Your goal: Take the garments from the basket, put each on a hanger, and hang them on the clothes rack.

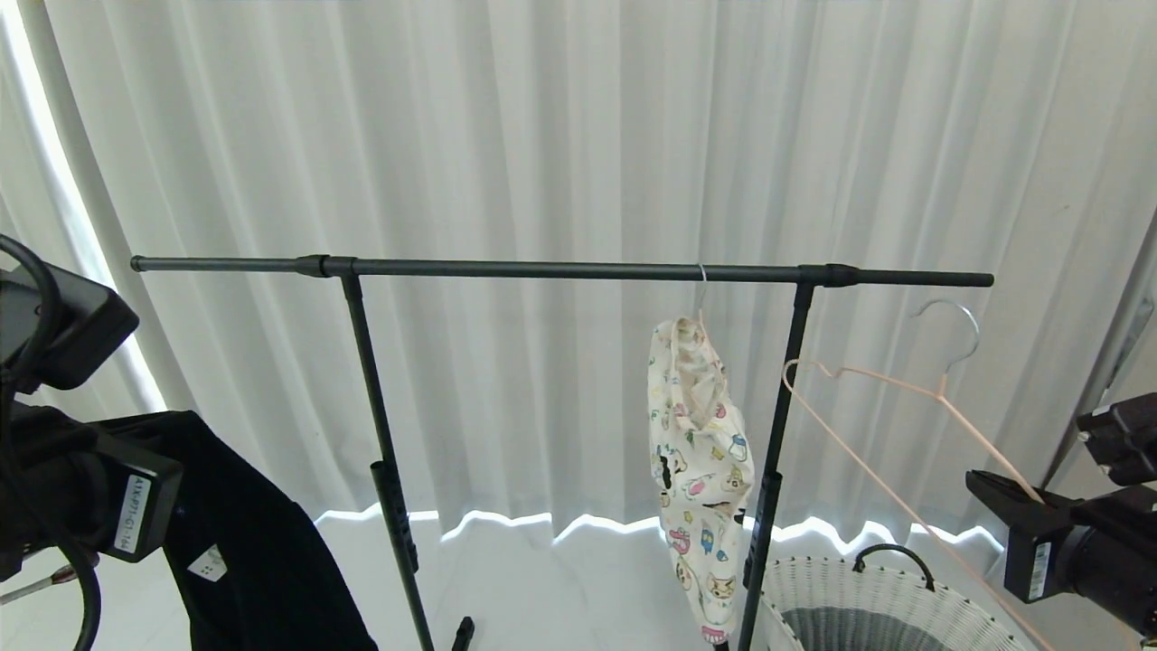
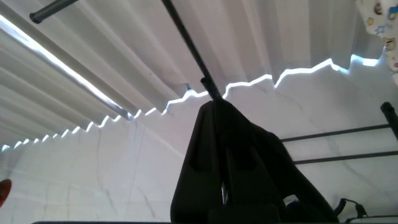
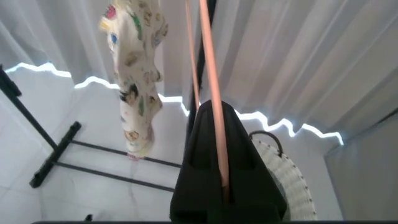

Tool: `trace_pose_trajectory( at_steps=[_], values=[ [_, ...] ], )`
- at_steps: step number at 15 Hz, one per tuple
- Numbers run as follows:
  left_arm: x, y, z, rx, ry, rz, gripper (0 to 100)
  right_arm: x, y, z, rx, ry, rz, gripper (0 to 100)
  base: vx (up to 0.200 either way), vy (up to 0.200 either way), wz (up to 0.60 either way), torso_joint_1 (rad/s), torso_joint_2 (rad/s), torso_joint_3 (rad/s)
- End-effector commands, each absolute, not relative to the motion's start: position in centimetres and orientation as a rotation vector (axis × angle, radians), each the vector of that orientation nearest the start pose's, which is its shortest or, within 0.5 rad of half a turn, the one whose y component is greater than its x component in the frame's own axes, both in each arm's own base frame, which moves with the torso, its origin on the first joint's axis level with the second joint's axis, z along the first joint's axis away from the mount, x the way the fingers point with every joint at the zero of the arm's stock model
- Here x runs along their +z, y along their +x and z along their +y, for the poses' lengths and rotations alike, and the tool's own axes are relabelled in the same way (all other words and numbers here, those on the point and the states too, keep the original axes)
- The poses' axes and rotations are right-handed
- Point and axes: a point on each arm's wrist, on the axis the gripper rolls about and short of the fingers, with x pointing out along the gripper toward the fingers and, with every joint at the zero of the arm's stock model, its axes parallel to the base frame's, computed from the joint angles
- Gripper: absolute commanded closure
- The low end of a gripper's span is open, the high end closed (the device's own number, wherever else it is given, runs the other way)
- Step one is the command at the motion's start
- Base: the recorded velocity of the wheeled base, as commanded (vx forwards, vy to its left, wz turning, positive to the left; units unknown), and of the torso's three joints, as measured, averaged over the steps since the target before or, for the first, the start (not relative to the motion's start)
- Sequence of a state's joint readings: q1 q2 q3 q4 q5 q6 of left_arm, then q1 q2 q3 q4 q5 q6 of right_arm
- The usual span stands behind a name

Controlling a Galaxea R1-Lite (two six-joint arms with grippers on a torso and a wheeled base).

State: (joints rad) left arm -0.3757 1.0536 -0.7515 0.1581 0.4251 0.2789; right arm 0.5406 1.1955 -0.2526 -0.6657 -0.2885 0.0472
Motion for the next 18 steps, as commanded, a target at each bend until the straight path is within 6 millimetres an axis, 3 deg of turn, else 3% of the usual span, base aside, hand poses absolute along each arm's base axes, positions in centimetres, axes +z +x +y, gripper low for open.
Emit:
trace_pose_trajectory(
  at_steps=[1,5,9,14,18],
  values=[
    [23.6,12.6,-4.0,-0.011,0.453,0.431,100,16.0,13.5,7.6,0.261,-0.056,0.242,100,0.000,0.200,0.00,0.007,0.00,0.002],
    [23.5,12.4,-4.2,-0.029,0.458,0.430,100,18.4,13.3,9.4,0.358,0.041,0.168,100,0.000,0.000,0.00,0.000,0.00,0.000],
    [22.9,13.2,-5.0,-0.065,0.476,0.463,100,17.5,11.7,13.2,0.573,0.018,0.236,100,0.000,0.000,0.00,0.000,0.00,0.000],
    [22.1,17.9,-7.0,0.050,0.246,0.552,100,17.0,8.8,18.8,0.832,0.075,0.338,100,0.000,0.000,0.00,0.000,0.00,0.000],
    [21.5,20.0,-7.8,0.071,0.270,0.591,100,17.3,7.7,21.8,0.945,0.098,0.368,100,0.000,0.000,0.00,0.000,0.00,0.000]
  ],
)
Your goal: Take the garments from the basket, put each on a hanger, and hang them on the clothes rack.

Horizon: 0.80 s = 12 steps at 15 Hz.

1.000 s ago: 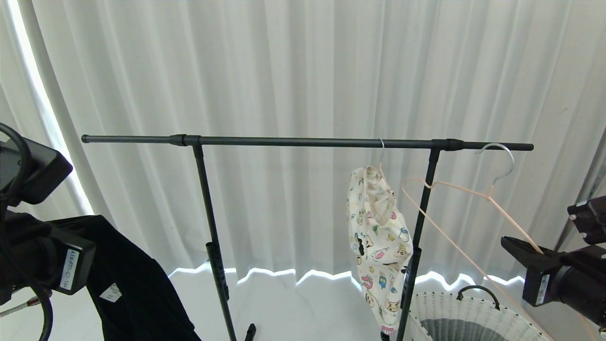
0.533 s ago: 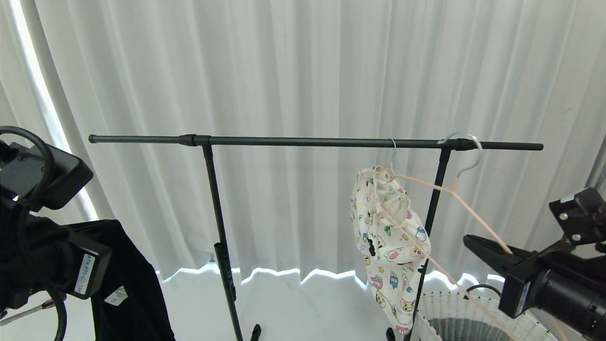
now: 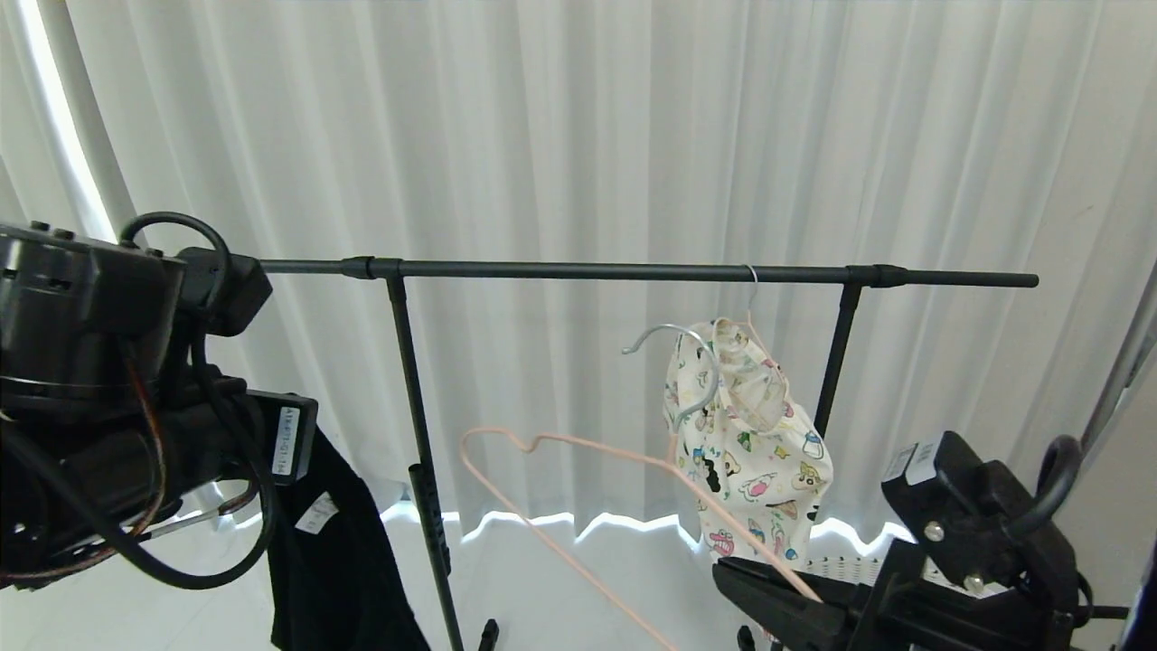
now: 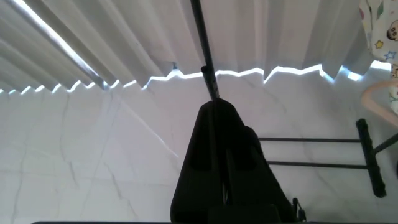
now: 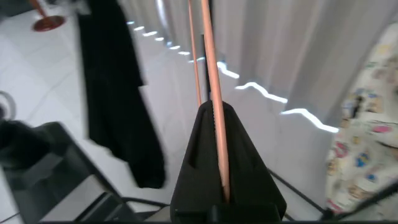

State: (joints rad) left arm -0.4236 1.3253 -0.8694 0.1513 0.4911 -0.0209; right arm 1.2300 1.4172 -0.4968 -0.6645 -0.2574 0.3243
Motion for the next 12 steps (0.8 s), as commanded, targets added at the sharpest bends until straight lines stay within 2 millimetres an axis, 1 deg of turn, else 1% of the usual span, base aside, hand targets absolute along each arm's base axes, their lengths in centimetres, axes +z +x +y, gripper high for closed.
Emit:
trace_pose_trajectory(
  at_steps=[1,4,6,9,12],
  values=[
    [21.2,20.2,-7.9,0.072,0.273,0.602,100,17.6,7.7,22.1,0.954,0.104,0.363,100,0.000,0.000,0.00,0.000,0.00,0.000],
    [20.7,20.7,-8.2,0.082,0.257,0.621,100,17.9,7.4,22.2,0.975,0.111,0.354,100,0.000,0.000,0.00,0.000,0.00,0.000],
    [20.6,20.7,-8.2,0.095,0.215,0.620,100,18.0,6.7,22.4,1.006,0.107,0.356,100,0.000,0.000,0.00,0.000,0.00,0.000],
    [21.3,21.0,-8.3,0.102,0.178,0.597,100,18.2,5.7,22.8,1.051,0.106,0.353,100,0.000,0.000,0.00,0.000,0.00,0.000],
    [21.3,20.9,-8.6,0.088,0.178,0.595,100,18.7,5.6,23.2,1.071,0.116,0.345,100,0.000,0.000,0.00,0.000,0.00,0.000]
  ],
)
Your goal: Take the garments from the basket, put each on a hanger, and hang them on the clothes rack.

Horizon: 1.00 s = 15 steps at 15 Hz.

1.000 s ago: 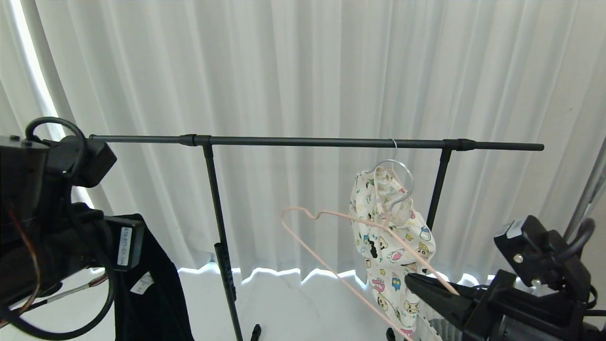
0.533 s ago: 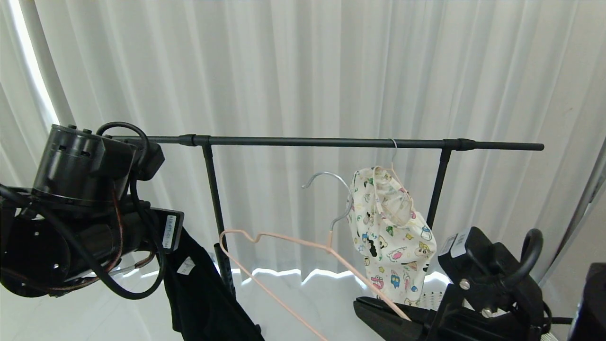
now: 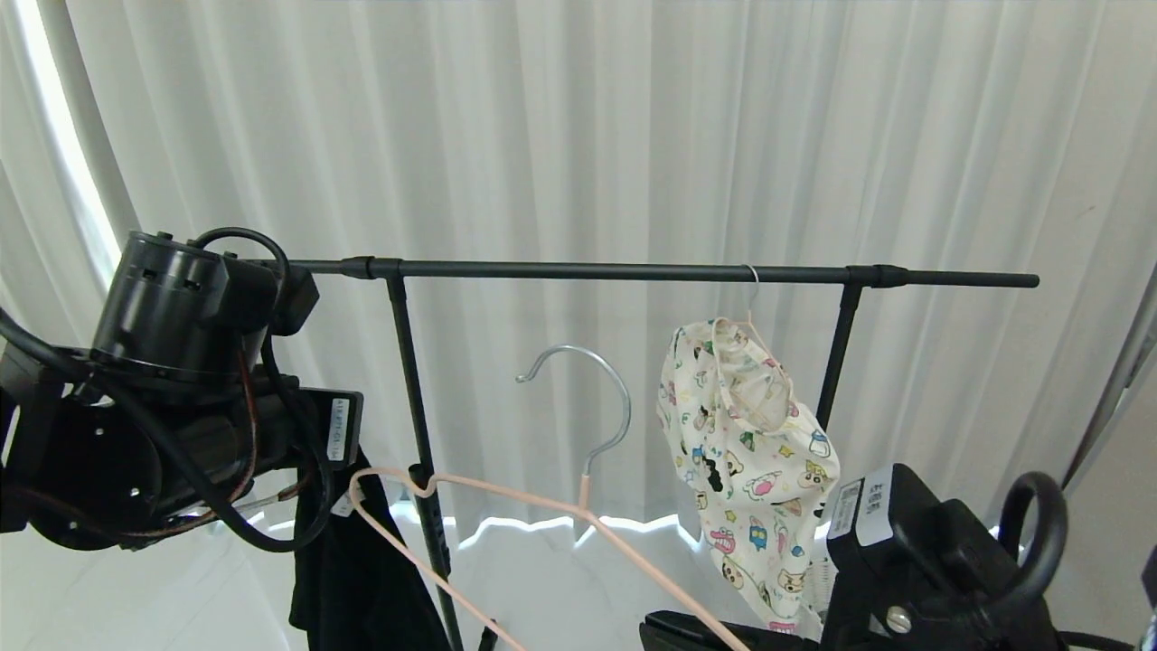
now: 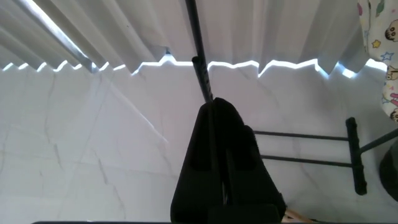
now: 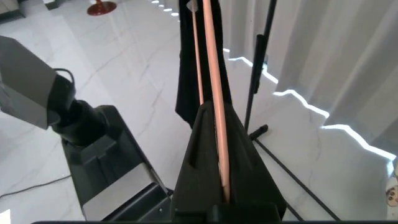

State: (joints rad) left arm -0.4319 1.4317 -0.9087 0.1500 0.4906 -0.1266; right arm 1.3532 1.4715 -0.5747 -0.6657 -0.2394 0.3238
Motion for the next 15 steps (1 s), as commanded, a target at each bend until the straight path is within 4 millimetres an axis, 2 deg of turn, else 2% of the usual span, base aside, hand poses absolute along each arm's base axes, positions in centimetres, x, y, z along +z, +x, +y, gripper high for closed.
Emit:
trace_pose_trajectory(
  at_steps=[1,4,8,15],
  values=[
    [21.5,20.5,-9.2,0.061,0.164,0.585,100,18.4,5.8,23.3,1.057,0.110,0.351,100,0.000,0.000,0.00,0.000,0.00,0.000],
    [21.7,19.6,-10.3,0.010,0.151,0.571,100,18.6,6.8,23.7,1.032,0.120,0.346,100,0.000,0.000,0.00,0.000,0.00,0.000],
    [21.8,19.5,-10.3,0.010,0.151,0.567,100,18.9,7.2,23.6,1.024,0.132,0.335,100,0.000,0.000,0.00,0.000,0.00,0.000],
    [21.8,19.9,-10.3,0.020,0.149,0.567,100,19.8,6.2,23.3,1.072,0.150,0.317,100,0.000,0.000,0.00,0.000,0.00,0.000]
  ],
)
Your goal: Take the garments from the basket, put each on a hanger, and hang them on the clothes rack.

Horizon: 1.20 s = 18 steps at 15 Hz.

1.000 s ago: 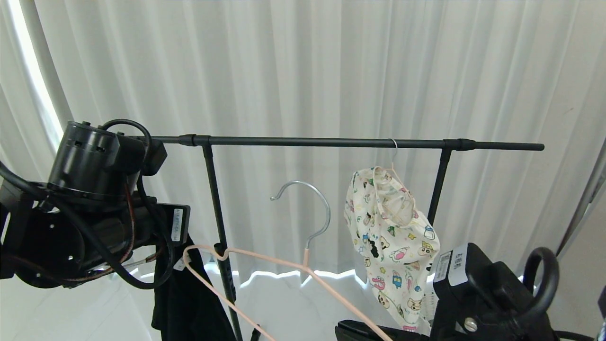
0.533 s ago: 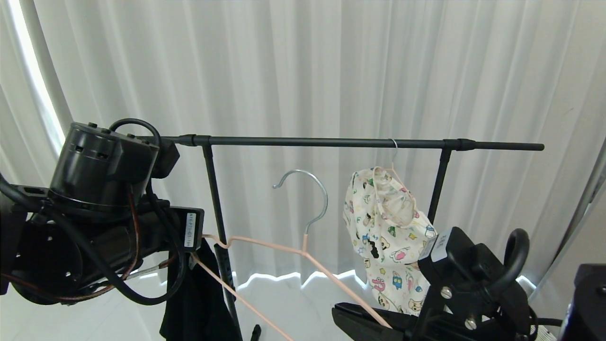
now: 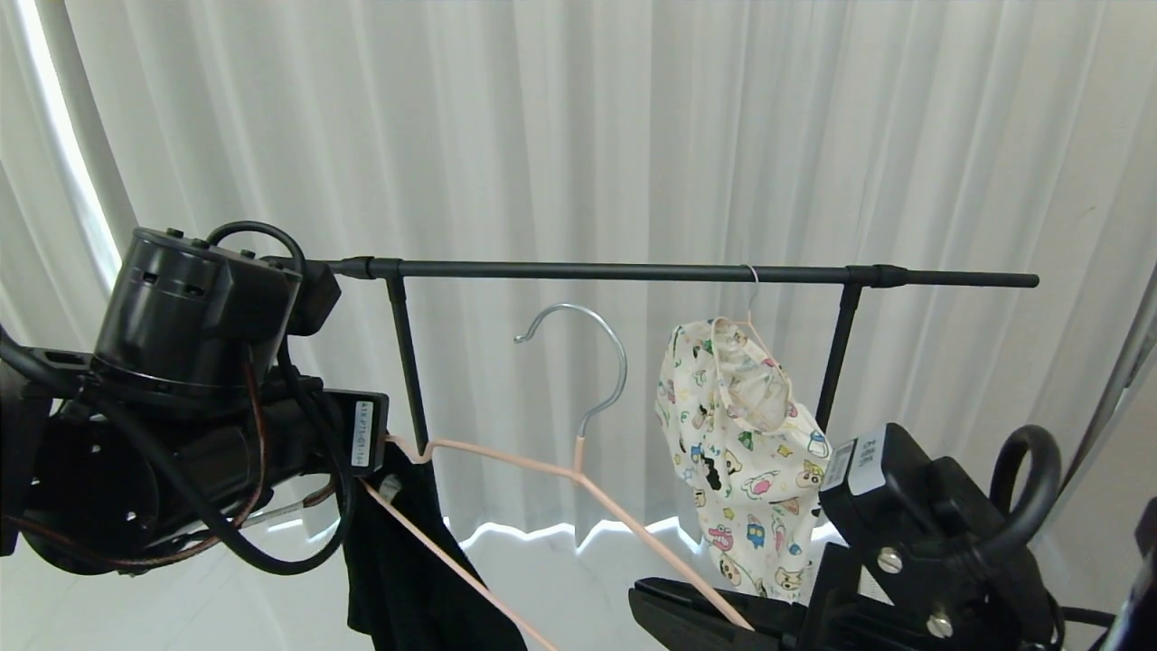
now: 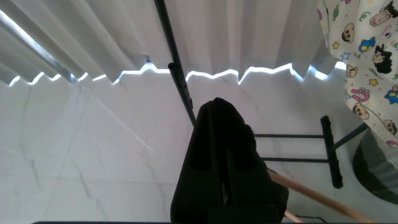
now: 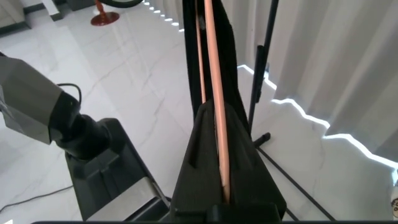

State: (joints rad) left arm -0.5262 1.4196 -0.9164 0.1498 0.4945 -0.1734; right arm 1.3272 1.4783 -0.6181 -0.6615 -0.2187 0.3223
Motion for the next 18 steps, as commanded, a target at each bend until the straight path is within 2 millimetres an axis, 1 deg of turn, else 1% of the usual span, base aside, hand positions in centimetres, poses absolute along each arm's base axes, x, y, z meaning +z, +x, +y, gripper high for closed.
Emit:
trace_pose_trajectory(
  at_steps=[1,4,5,7,8,10,14,18],
  values=[
    [21.8,19.9,-10.3,0.021,0.149,0.566,100,19.8,6.2,23.3,1.070,0.149,0.318,100,0.000,0.000,0.00,0.000,0.00,0.000],
    [21.9,19.9,-10.3,0.021,0.148,0.565,100,19.9,6.4,23.3,1.068,0.150,0.316,100,0.000,0.000,0.00,0.000,0.00,0.000],
    [21.9,19.8,-10.3,0.019,0.147,0.562,100,19.8,6.8,23.4,1.053,0.146,0.318,100,0.000,0.000,0.00,0.000,0.00,0.000],
    [22.0,19.7,-10.3,0.016,0.147,0.560,100,19.8,7.4,23.8,1.035,0.147,0.317,100,0.000,0.000,0.00,0.000,0.00,0.000],
    [22.0,19.7,-10.3,0.016,0.146,0.559,100,19.9,7.5,24.2,1.043,0.151,0.315,100,0.000,0.000,0.00,0.000,0.00,0.000],
    [22.1,19.5,-10.4,0.004,0.146,0.553,100,19.6,7.6,24.6,1.059,0.142,0.328,100,0.000,0.000,0.00,0.000,0.00,0.000],
    [22.7,18.4,-11.0,-0.046,0.146,0.529,100,18.8,7.9,25.7,1.054,0.126,0.353,100,0.000,0.000,0.00,0.000,0.00,0.000],
    [23.2,17.1,-12.1,-0.127,0.152,0.503,100,18.5,8.3,26.8,1.050,0.121,0.363,100,0.000,0.000,0.00,0.000,0.00,0.000]
  ],
)
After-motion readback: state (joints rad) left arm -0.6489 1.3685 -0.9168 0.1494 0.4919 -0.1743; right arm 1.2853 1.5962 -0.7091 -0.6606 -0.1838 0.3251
